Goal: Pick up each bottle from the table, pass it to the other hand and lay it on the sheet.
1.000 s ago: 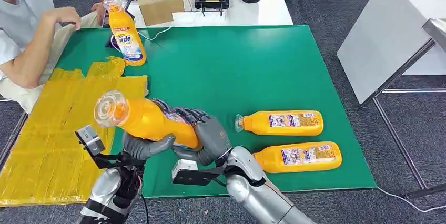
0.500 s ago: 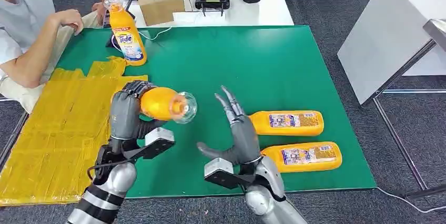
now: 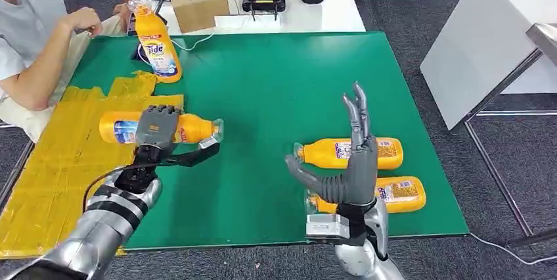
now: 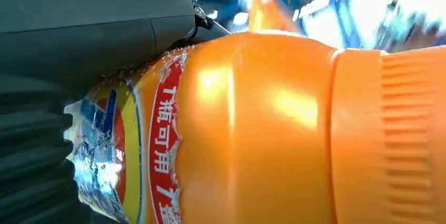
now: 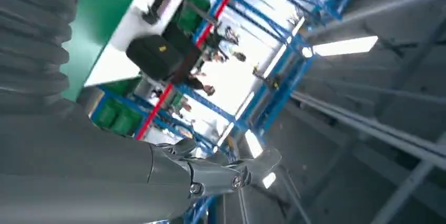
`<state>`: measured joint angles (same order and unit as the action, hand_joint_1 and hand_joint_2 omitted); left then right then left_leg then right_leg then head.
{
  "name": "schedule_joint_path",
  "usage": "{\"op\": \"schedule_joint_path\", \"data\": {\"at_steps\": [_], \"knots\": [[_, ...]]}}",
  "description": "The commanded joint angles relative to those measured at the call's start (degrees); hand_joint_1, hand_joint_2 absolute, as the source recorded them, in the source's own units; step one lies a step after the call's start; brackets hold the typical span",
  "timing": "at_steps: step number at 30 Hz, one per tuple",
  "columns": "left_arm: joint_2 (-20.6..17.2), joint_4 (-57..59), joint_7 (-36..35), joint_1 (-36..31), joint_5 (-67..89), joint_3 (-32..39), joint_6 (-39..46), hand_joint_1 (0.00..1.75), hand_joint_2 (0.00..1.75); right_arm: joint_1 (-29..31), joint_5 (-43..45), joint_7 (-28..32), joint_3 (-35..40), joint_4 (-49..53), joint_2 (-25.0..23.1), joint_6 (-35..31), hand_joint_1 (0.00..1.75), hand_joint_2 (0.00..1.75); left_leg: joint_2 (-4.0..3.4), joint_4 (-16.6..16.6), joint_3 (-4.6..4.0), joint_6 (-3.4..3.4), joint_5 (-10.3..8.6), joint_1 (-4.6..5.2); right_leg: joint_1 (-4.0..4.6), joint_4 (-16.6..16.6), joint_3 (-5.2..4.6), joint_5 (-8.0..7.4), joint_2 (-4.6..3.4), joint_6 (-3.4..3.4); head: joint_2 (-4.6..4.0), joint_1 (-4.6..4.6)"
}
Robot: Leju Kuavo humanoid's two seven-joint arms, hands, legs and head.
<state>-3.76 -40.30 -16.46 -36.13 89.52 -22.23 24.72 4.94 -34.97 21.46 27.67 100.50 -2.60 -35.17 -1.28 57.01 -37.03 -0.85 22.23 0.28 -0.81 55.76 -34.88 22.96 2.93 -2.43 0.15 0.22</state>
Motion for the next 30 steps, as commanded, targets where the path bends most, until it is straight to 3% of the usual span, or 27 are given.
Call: {"op": "schedule_joint_path", "data": {"at_steps": [1, 3, 8, 9, 10, 17, 27, 28, 29, 30], "knots": [[-2.16, 20.49, -1.51, -6.43, -1.72, 1.98, -2.26, 1.75, 1.75, 0.55, -0.21, -1.17, -1.51, -0.89, 1.84, 0.68, 0.00, 1.75, 0.09, 0.08, 0.82, 0.15, 0.45, -0.20, 0.10, -0.03, 0.88, 0.39, -0.42, 0.18, 0.00, 0.00], [-2.29, 20.48, -1.41, -6.23, -1.74, 2.04, -2.05, 1.75, 1.75, 0.61, -0.20, -1.17, -1.52, -1.08, 1.76, 0.65, 0.00, 1.75, -0.01, -0.01, 0.42, 0.09, 0.21, -0.10, 0.04, -0.07, 0.45, 0.17, -0.30, 0.09, 0.00, 0.00], [-2.33, 20.64, -2.28, -5.58, -2.19, 3.97, -1.61, 1.75, 1.75, 1.34, -1.50, -2.05, -0.99, -2.53, 1.87, 1.59, 0.00, 1.75, 0.11, 0.08, 0.41, 0.09, 0.25, -0.13, 0.07, -0.02, 0.50, 0.24, -0.28, 0.09, 0.00, 0.02], [-2.34, 20.50, -1.91, -5.20, -2.59, 4.74, -0.29, 0.38, 1.75, 1.49, -1.69, -2.22, -0.93, -2.93, 1.81, 1.64, 0.00, 1.75, 0.13, -0.02, 0.22, 0.06, 0.11, -0.05, 0.01, -0.06, 0.29, 0.13, -0.15, 0.04, 0.00, 0.02], [-2.28, 20.43, -1.26, -4.82, -2.94, 5.35, 0.54, 0.00, 1.75, 1.61, -1.77, -2.39, -0.92, -3.28, 1.78, 1.71, 0.00, 1.75, 0.08, -0.01, 0.49, 0.10, 0.22, -0.11, 0.03, -0.08, 0.56, 0.21, -0.35, 0.10, 0.00, 0.02], [-1.62, 19.79, 2.12, -3.71, -5.13, 8.42, 2.35, 0.00, 1.75, 2.47, -1.68, -3.48, -0.99, -5.11, 1.71, 3.12, 0.00, 1.75, 0.12, -0.04, 0.49, 0.10, 0.20, -0.10, 0.05, -0.09, 0.55, 0.20, -0.32, 0.10, 0.00, 0.02], [-0.87, 17.09, 5.26, -0.92, -6.89, 11.40, 11.45, 0.00, 1.75, 3.43, -1.25, -3.87, -1.27, -8.45, 1.33, 4.50, 0.00, 1.75, 0.15, -0.05, 0.30, 0.04, 0.09, -0.05, 0.01, -0.08, 0.38, 0.12, -0.14, 0.04, 0.00, 0.04], [-0.75, 13.32, 6.86, 0.72, -6.73, 11.86, 15.28, 0.00, 1.75, 3.24, -2.67, -4.86, -1.35, -8.59, 1.61, 4.76, 0.00, 1.75, 0.16, -0.02, 0.50, 0.08, 0.19, -0.11, 0.04, -0.09, 0.61, 0.20, -0.24, 0.08, 0.00, 0.02], [0.53, 2.20, 12.55, 5.32, -10.03, 15.44, 15.28, 0.00, 1.75, 2.94, -5.82, -6.45, -1.56, -9.03, 2.32, 4.72, 0.00, 1.75, 0.15, -0.03, 0.42, 0.07, 0.15, -0.08, 0.02, -0.08, 0.52, 0.17, -0.21, 0.06, 0.00, 0.02], [1.59, -4.53, 13.70, 8.59, -7.66, 17.60, 15.28, 0.00, 1.75, 2.77, -8.52, -7.99, -1.53, -9.37, 3.06, 5.23, 0.00, 1.75, 0.17, -0.08, 0.33, 0.04, 0.09, -0.04, 0.00, -0.11, 0.42, 0.12, -0.13, 0.03, 0.00, 0.04]]}}
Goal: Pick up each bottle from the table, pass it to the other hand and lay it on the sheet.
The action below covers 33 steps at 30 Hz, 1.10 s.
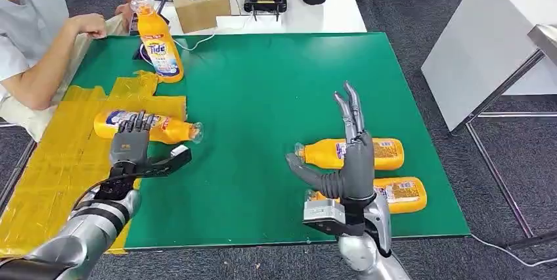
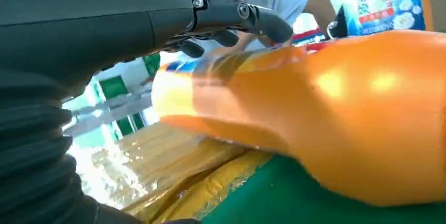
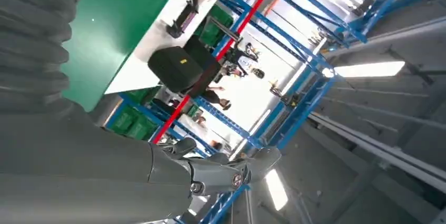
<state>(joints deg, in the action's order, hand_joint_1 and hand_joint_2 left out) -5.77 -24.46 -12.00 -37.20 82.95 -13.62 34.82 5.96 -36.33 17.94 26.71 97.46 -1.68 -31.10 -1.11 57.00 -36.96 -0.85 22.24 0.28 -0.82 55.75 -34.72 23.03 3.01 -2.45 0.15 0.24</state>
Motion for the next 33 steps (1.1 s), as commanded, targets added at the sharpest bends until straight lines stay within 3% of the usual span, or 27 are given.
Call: {"op": "schedule_joint_path", "data": {"at_steps": [1, 3, 5, 6, 7, 10, 15, 33], "knots": [[5.26, -31.11, 10.32, 13.92, 1.62, 10.83, 5.18, 0.00, 1.75, 2.53, -13.03, -8.10, -0.09, -7.75, 4.12, 3.77, 0.00, 1.75, 0.01, -0.07, 0.43, 0.06, 0.17, -0.07, 0.02, -0.16, 0.47, 0.11, -0.29, 0.07, 0.00, 0.00], [8.17, -39.91, 13.87, 18.03, 0.77, 13.41, 5.18, 0.00, 1.75, 3.71, -16.81, -10.73, -0.40, -9.08, 5.77, 5.50, 0.00, 1.75, 0.03, -0.03, 0.43, 0.03, 0.21, -0.07, 0.02, -0.15, 0.46, 0.14, -0.29, 0.04, 0.00, -0.04], [12.24, -46.10, 22.87, 21.05, -9.18, 15.91, 5.18, 0.00, 1.75, 5.04, -21.90, -15.69, -1.27, -10.87, 8.40, 10.73, 0.00, 1.75, 0.14, 0.03, 0.37, 0.01, 0.22, -0.06, 0.00, -0.14, 0.41, 0.17, -0.16, 0.02, 0.00, -0.02], [12.37, -45.85, 25.68, 22.25, -20.35, 12.72, 2.40, 0.00, 1.75, 5.78, -24.43, -18.97, -1.60, -12.12, 10.82, 16.27, 0.00, 1.75, 0.20, 0.07, 0.33, -0.02, 0.22, -0.06, -0.02, -0.14, 0.41, 0.17, -0.11, 0.00, 0.00, 0.00], [10.28, -53.25, 27.63, 25.12, -35.14, 8.12, -6.77, 0.00, 1.75, 6.27, -26.83, -21.22, -2.30, -13.19, 13.43, 20.21, 0.00, 1.75, 0.18, 0.07, 0.42, -0.04, 0.27, -0.03, -0.06, -0.15, 0.51, 0.20, -0.16, -0.02, 0.00, 0.00], [7.75, -62.09, 27.43, 29.19, -38.74, 2.42, -8.56, 0.00, 1.75, 6.73, -26.67, -20.48, -5.09, -18.17, 17.12, 23.54, 0.00, 1.75, -0.08, 0.05, 0.20, -0.08, 0.28, 0.05, -0.09, -0.16, 0.28, 0.07, -0.35, -0.02, 0.00, 0.02], [7.45, -62.54, 28.99, 29.79, -40.24, -0.55, -8.66, 0.00, 1.75, 7.59, -28.24, -19.97, -5.66, -22.07, 18.69, 25.02, 0.00, 1.75, 0.16, 0.03, 0.10, -0.16, 0.23, 0.13, -0.16, -0.12, 0.18, 0.10, -0.04, -0.05, 0.00, -0.02], [7.41, -62.24, 30.94, 28.60, -44.04, -3.69, -8.89, 0.00, 1.75, 12.26, -28.05, -19.20, -6.76, -31.92, 18.42, 24.25, 0.00, 1.75, 0.11, 0.04, 0.21, -0.13, 0.28, 0.08, -0.12, -0.12, 0.29, 0.10, -0.15, -0.01, 0.00, -0.02]]}}
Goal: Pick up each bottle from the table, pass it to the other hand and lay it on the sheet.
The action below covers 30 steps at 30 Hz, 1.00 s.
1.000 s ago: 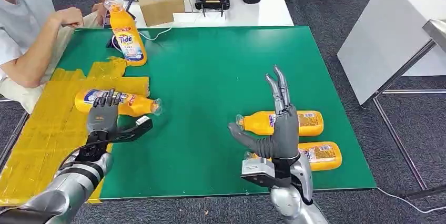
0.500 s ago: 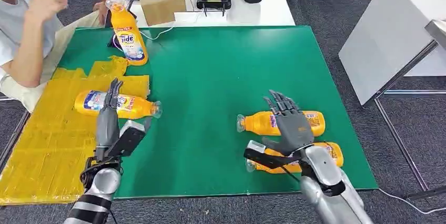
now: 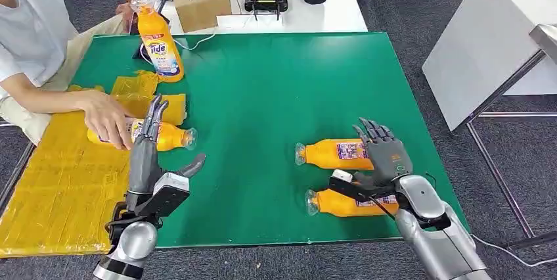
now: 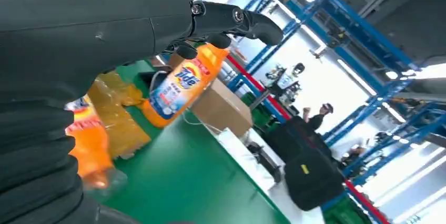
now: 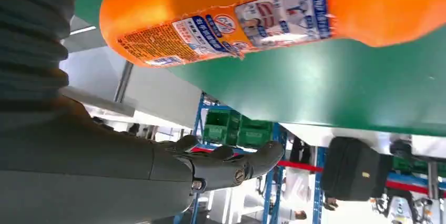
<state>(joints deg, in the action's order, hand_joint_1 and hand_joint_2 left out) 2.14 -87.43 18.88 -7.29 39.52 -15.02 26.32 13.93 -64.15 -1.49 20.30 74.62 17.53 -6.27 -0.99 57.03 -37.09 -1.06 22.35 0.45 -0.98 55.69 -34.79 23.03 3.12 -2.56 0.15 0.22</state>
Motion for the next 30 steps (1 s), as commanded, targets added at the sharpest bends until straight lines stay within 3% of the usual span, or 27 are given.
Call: {"op": "schedule_joint_path", "data": {"at_steps": [1, 11, 30], "knots": [[-0.42, 0.85, 0.06, -1.36, -0.62, -2.39, -0.39, 0.00, 1.75, 4.42, -0.24, 0.19, -0.42, -9.35, -0.94, -0.66, 0.00, 1.75, 0.00, -0.01, 0.23, 0.07, 0.10, -0.08, 0.05, -0.07, 0.25, 0.06, -0.21, 0.08, 0.00, 0.00], [0.59, 3.24, 1.65, -4.27, -1.68, -6.11, 0.83, 0.00, 1.75, 12.95, 0.35, 1.31, -1.71, -27.41, -4.93, -2.83, 0.00, 1.75, -0.04, 0.03, 0.47, 0.11, 0.18, -0.13, 0.08, -0.07, 0.48, 0.10, -0.37, 0.12, 0.00, 0.00], [0.59, 3.24, 1.65, -4.27, -1.68, -6.11, 0.83, 0.00, 1.75, 12.95, 0.35, 1.31, -1.71, -27.41, -4.93, -2.83, 0.00, 1.75, -0.02, 0.03, 0.36, 0.07, 0.13, -0.08, 0.04, -0.03, 0.37, 0.10, -0.25, 0.09, 0.00, 0.00]]}}
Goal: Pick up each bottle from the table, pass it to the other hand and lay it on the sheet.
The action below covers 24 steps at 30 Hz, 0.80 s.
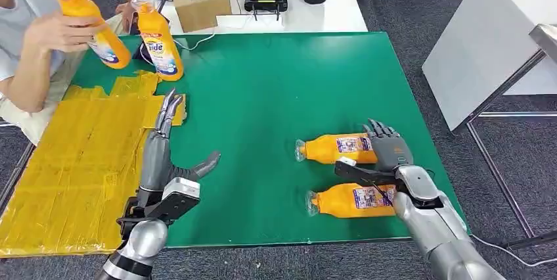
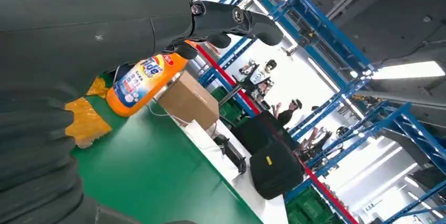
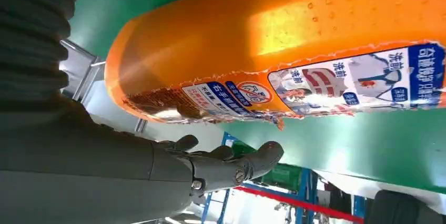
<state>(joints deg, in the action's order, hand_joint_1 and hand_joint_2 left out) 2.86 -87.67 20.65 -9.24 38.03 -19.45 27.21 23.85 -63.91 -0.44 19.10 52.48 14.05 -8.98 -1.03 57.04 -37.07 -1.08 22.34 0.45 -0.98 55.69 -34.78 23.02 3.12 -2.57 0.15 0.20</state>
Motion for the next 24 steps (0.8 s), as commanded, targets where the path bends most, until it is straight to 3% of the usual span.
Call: {"op": "schedule_joint_path", "data": {"at_steps": [1, 4, 9, 10, 11, 12, 13, 24], "knots": [[-0.13, 3.48, -0.12, -2.32, -0.20, -1.68, -0.06, 0.00, 1.75, 3.02, 0.11, 0.26, -0.51, -5.27, -1.45, -0.12, 0.00, 1.75, 0.02, -0.01, 0.24, 0.07, 0.09, -0.06, 0.02, -0.04, 0.25, 0.06, -0.18, 0.08, 0.00, 0.00], [-0.30, 3.42, 0.07, -2.31, -0.72, -1.68, -0.04, 0.00, 1.75, 3.24, 0.20, 0.23, -0.59, -5.97, -1.56, 0.06, 0.00, 1.75, 0.03, -0.01, 0.27, 0.07, 0.10, -0.06, 0.02, -0.04, 0.29, 0.09, -0.18, 0.09, 0.00, 0.02], [0.17, 5.60, 1.33, -4.65, -3.31, -3.40, -0.66, 0.00, 1.75, 8.21, 0.75, 0.62, -0.72, -17.20, -3.27, 0.65, 0.00, 1.75, 0.03, 0.02, 0.35, 0.09, 0.14, -0.08, 0.03, -0.04, 0.38, 0.11, -0.24, 0.10, 0.00, 0.00], [0.29, 6.26, 1.52, -5.33, -3.93, -3.92, -0.85, 0.00, 1.75, 9.42, 0.46, 0.64, -0.59, -20.57, -3.84, -0.15, 0.12, 1.75, 0.02, -0.01, 0.27, 0.07, 0.08, -0.06, 0.03, -0.05, 0.28, 0.06, -0.18, 0.08, 0.00, 0.00], [0.42, 6.83, 1.60, -5.81, -4.27, -4.26, -0.91, 0.00, 1.75, 10.50, -0.15, 0.25, -0.22, -23.07, -4.35, -0.25, 0.56, 1.75, 0.03, 0.04, 0.44, 0.11, 0.17, -0.11, 0.05, -0.03, 0.47, 0.13, -0.28, 0.12, 0.00, 0.00], [0.44, 7.00, 1.65, -5.98, -4.46, -4.43, -0.96, 0.00, 1.75, 10.86, -0.36, 0.14, -0.09, -24.13, -4.57, -0.28, 1.50, 1.75, 0.05, -0.01, 0.34, 0.09, 0.10, -0.10, 0.05, -0.07, 0.38, 0.07, -0.20, 0.10, 0.00, 0.02], [0.51, 7.24, 1.77, -6.20, -5.04, -4.65, -1.07, 0.00, 1.75, 11.37, -0.68, -0.04, 0.11, -25.83, -4.89, -0.30, 1.75, 1.75, 0.00, -0.02, 0.22, 0.06, 0.05, -0.07, 0.04, -0.07, 0.24, 0.02, -0.17, 0.07, 0.00, 0.02], [1.00, 6.73, 1.70, -7.28, -7.40, -5.77, -2.11, 0.00, 1.75, 12.98, -4.36, -4.78, 1.66, -29.29, -6.67, -2.71, 1.75, 1.75, 0.12, 0.02, 0.64, 0.12, 0.15, -0.15, 0.08, -0.08, 0.71, 0.14, -0.19, 0.13, 0.00, 0.02]]}}
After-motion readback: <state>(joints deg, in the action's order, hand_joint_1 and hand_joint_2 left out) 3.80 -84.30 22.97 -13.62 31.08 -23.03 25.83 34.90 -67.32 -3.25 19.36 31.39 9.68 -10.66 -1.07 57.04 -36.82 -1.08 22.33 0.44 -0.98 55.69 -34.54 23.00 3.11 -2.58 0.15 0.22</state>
